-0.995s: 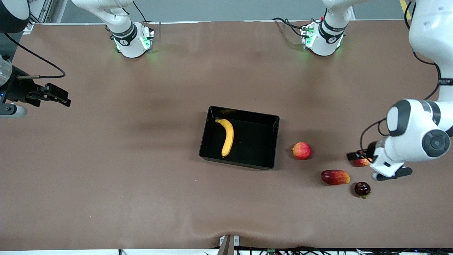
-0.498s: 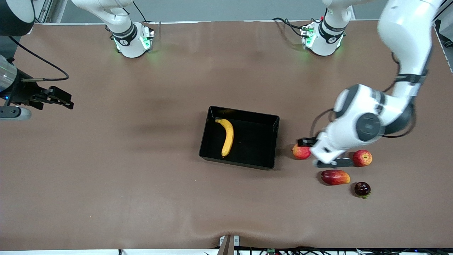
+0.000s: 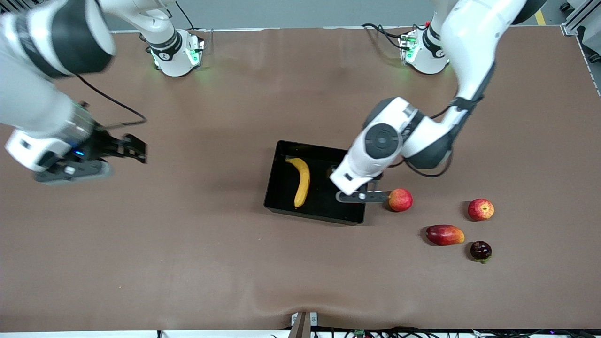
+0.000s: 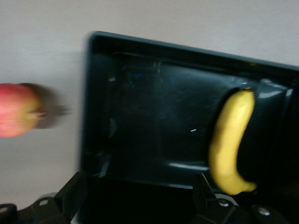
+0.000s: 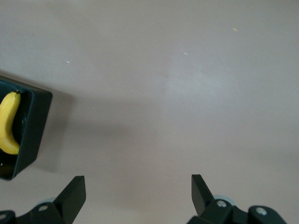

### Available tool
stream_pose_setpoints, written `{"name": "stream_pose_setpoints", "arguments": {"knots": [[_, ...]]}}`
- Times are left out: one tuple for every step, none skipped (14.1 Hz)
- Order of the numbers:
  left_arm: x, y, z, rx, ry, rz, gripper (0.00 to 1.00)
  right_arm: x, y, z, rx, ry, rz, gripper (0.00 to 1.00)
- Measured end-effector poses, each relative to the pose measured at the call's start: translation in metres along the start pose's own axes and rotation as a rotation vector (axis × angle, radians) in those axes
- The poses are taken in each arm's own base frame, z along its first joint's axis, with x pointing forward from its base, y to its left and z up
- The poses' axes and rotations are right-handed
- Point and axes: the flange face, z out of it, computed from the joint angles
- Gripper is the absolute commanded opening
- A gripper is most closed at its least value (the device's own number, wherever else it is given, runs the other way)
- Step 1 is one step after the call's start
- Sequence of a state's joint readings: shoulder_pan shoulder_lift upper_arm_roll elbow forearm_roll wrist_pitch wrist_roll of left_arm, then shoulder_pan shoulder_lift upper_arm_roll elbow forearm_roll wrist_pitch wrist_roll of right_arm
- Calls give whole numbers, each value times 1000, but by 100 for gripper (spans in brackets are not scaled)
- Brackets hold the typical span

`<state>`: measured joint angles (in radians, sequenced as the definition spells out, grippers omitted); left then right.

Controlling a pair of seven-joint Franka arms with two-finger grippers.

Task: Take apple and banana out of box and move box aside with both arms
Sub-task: 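Release the apple and reach the left gripper into the tray toward the banana, then grasp the yellow banana with the left gripper while the right gripper approaches the tray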

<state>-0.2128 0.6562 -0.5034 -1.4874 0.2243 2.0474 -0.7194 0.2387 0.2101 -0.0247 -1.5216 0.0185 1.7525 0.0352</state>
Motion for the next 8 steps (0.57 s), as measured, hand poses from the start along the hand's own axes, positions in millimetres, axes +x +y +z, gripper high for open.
{"name": "stream_pose_setpoints", "arguments": {"knots": [[-4, 14, 14, -21, 12, 0, 100, 8, -10, 12, 0, 13, -15, 100], [-7, 26, 30, -35, 25, 9, 100, 14, -17, 20, 1, 30, -24, 100], [-9, 36, 47, -33, 39, 25, 100, 20, -20, 27, 1, 48, -28, 100], [-13, 44, 64, -19, 56, 40, 100, 25, -20, 33, 2, 64, -29, 100], [-17, 52, 79, -2, 74, 56, 100, 30, -20, 38, 2, 79, -27, 100], [-21, 60, 93, 12, 89, 73, 100, 34, -19, 43, 2, 96, -26, 100], [-25, 70, 106, 19, 97, 87, 100, 39, -19, 47, 2, 116, -24, 100], [-29, 79, 117, 22, 98, 99, 95, 43, -17, 52, 1, 133, -21, 100]]}}
